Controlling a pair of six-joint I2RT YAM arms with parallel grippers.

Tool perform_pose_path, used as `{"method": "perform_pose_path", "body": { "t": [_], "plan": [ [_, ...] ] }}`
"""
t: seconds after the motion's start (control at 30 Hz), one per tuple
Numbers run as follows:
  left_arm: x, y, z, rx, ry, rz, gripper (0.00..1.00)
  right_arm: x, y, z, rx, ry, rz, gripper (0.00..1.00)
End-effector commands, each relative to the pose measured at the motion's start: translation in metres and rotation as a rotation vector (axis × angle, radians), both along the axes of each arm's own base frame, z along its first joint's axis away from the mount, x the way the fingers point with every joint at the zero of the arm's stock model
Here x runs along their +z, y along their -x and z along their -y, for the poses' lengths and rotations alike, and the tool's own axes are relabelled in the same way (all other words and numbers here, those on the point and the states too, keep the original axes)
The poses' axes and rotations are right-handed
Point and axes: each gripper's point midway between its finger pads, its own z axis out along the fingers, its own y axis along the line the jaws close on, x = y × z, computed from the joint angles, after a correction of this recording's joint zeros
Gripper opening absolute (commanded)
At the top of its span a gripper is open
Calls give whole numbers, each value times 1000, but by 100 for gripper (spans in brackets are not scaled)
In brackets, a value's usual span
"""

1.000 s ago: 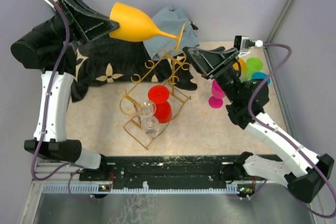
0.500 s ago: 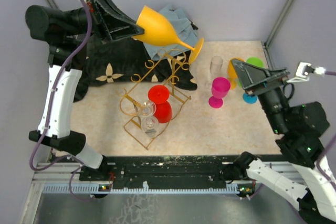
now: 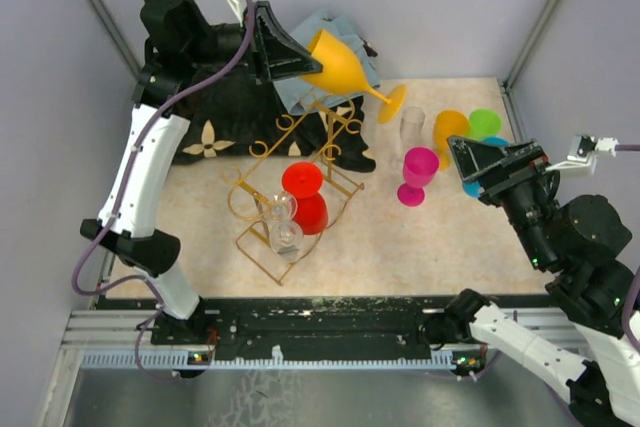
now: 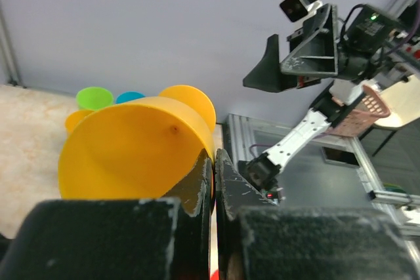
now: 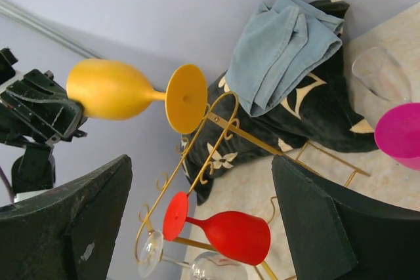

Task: Take the wine glass off the wine glass rack
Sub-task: Place the wine glass at the center of the board.

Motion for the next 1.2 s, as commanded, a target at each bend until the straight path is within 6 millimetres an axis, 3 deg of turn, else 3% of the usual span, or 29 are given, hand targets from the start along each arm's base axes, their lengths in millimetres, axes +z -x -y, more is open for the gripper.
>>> {"method": "perform_pose_path", "body": {
  "t": [0.0, 0.13, 0.33, 0.53, 0.8, 1.17],
  "plan": [
    [-1, 2, 6, 80, -30, 174, 0, 2, 4, 8, -22, 9, 10, 87],
    [-12, 15, 30, 95, -74, 279, 0, -2, 4, 14, -47, 26, -7, 88],
    [-45, 50, 74, 88, -196, 430, 0, -15, 3, 22, -89, 63, -58, 89],
    [-78, 76, 102, 50, -303, 490, 0, -34, 3, 49, -210, 161, -165, 90],
    [-139, 80, 130, 54, -493, 525, 0, -58, 3, 75, -331, 335, -274, 91],
    [-213, 93, 163, 69, -725, 546, 0, -77, 7, 79, -342, 334, -287, 92]
  ]
}}
